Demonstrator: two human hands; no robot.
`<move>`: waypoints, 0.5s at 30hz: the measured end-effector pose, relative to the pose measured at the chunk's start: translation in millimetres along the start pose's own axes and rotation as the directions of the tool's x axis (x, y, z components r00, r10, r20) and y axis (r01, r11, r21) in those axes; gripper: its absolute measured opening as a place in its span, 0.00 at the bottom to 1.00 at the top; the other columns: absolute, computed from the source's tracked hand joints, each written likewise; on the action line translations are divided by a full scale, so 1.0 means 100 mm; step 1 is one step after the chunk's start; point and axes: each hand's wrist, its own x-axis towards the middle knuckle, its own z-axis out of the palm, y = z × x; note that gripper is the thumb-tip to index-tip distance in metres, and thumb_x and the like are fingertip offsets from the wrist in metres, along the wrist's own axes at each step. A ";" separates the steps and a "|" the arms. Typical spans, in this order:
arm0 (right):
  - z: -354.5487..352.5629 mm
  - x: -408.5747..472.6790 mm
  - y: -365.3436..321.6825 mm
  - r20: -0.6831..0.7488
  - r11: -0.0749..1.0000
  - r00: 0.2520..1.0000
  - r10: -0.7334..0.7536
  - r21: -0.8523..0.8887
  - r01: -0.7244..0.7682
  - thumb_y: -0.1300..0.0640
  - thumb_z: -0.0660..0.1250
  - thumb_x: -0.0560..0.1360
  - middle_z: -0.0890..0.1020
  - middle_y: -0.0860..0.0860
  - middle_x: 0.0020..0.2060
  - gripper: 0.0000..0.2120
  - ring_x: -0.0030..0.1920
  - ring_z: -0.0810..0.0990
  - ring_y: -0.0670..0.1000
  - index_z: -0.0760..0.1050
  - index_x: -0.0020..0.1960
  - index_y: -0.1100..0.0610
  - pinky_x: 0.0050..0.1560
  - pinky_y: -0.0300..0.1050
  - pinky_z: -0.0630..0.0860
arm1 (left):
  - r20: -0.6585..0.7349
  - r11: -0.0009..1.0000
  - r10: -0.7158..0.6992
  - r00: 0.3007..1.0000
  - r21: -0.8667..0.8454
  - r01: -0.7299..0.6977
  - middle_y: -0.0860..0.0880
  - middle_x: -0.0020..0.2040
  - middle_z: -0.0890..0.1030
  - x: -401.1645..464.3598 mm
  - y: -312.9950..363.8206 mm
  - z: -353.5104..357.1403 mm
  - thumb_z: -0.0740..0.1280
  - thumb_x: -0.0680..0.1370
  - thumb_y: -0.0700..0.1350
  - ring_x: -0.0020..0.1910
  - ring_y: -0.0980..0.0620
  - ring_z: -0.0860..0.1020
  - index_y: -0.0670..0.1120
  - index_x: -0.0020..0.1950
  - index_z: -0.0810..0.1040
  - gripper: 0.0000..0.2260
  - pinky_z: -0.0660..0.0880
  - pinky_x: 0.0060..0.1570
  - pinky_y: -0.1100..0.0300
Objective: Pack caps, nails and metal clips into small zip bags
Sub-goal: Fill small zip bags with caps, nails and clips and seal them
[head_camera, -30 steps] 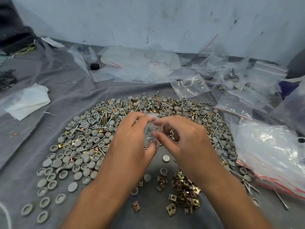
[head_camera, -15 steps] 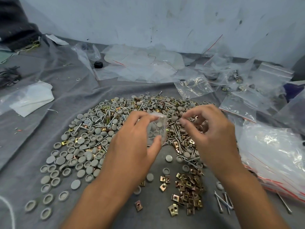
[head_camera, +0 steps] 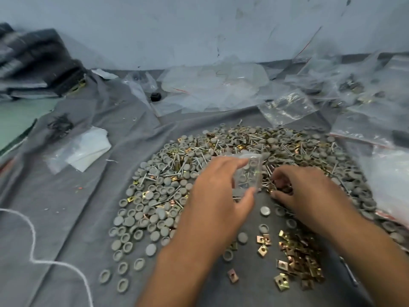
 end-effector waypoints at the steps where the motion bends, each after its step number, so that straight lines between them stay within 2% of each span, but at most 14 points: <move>1: 0.01 -0.01 -0.01 0.012 1.000 1.000 -0.001 0.020 0.000 0.46 0.74 0.75 0.77 0.36 0.45 0.12 0.45 0.76 0.41 0.74 0.54 0.39 0.41 0.43 0.75 | 0.005 1.000 -0.005 1.000 0.001 0.005 0.64 0.59 0.74 -0.01 0.00 -0.01 0.72 0.75 0.51 0.50 0.66 0.72 0.56 0.71 0.73 0.24 0.74 0.60 0.68; 2: 0.03 -0.01 -0.03 0.018 0.999 1.000 -0.006 0.041 0.005 0.46 0.74 0.75 0.77 0.35 0.43 0.12 0.43 0.75 0.39 0.73 0.54 0.38 0.39 0.41 0.72 | 0.010 1.000 -0.011 1.000 0.005 0.011 0.65 0.60 0.73 -0.02 -0.02 -0.02 0.73 0.75 0.51 0.51 0.67 0.71 0.55 0.71 0.72 0.25 0.73 0.61 0.68; 4: 0.06 -0.01 -0.05 0.025 0.992 1.000 -0.014 0.128 0.011 0.48 0.74 0.75 0.79 0.35 0.42 0.12 0.41 0.74 0.37 0.75 0.55 0.38 0.37 0.38 0.69 | 0.009 0.999 -0.028 1.000 0.016 0.028 0.66 0.57 0.71 -0.04 -0.05 -0.04 0.72 0.75 0.51 0.51 0.70 0.70 0.55 0.71 0.72 0.25 0.69 0.59 0.76; 7: 0.05 -0.01 -0.04 0.054 0.976 0.999 0.005 0.215 -0.016 0.51 0.73 0.77 0.81 0.36 0.41 0.11 0.40 0.77 0.37 0.76 0.56 0.40 0.40 0.39 0.74 | -0.040 0.998 -0.069 0.997 -0.005 0.069 0.66 0.56 0.71 -0.05 -0.09 -0.07 0.69 0.74 0.53 0.53 0.70 0.71 0.56 0.71 0.71 0.25 0.65 0.59 0.79; 9: 0.05 -0.02 -0.05 0.043 0.988 0.999 0.005 0.151 -0.011 0.50 0.70 0.79 0.80 0.38 0.42 0.09 0.43 0.78 0.41 0.75 0.57 0.41 0.45 0.46 0.79 | -0.058 0.997 -0.074 0.996 -0.008 0.073 0.66 0.57 0.72 -0.04 -0.12 -0.06 0.67 0.74 0.55 0.53 0.68 0.72 0.58 0.71 0.70 0.25 0.70 0.59 0.75; 11: 0.08 -0.02 -0.06 0.011 0.998 1.000 -0.024 0.058 0.023 0.50 0.66 0.80 0.79 0.40 0.44 0.09 0.43 0.78 0.44 0.74 0.59 0.43 0.46 0.49 0.79 | -0.050 0.997 -0.082 0.995 0.011 0.082 0.66 0.57 0.71 -0.02 -0.13 -0.04 0.66 0.74 0.56 0.54 0.68 0.72 0.59 0.71 0.69 0.25 0.72 0.57 0.73; 13: 0.11 0.00 -0.05 0.006 0.995 0.999 -0.043 0.089 0.042 0.50 0.64 0.81 0.78 0.40 0.43 0.09 0.41 0.76 0.41 0.73 0.60 0.43 0.42 0.42 0.76 | -0.029 0.995 -0.093 0.995 0.030 0.093 0.67 0.57 0.71 -0.01 -0.13 -0.01 0.66 0.74 0.56 0.54 0.68 0.72 0.59 0.72 0.69 0.26 0.70 0.55 0.77; 15: 0.08 0.03 0.00 0.049 0.964 0.997 -0.051 0.262 0.037 0.51 0.64 0.82 0.79 0.39 0.41 0.09 0.36 0.76 0.40 0.75 0.60 0.41 0.33 0.34 0.69 | -0.012 0.995 -0.092 0.996 0.045 0.093 0.67 0.57 0.70 -0.01 -0.13 0.01 0.66 0.74 0.56 0.54 0.68 0.71 0.59 0.72 0.69 0.26 0.68 0.55 0.78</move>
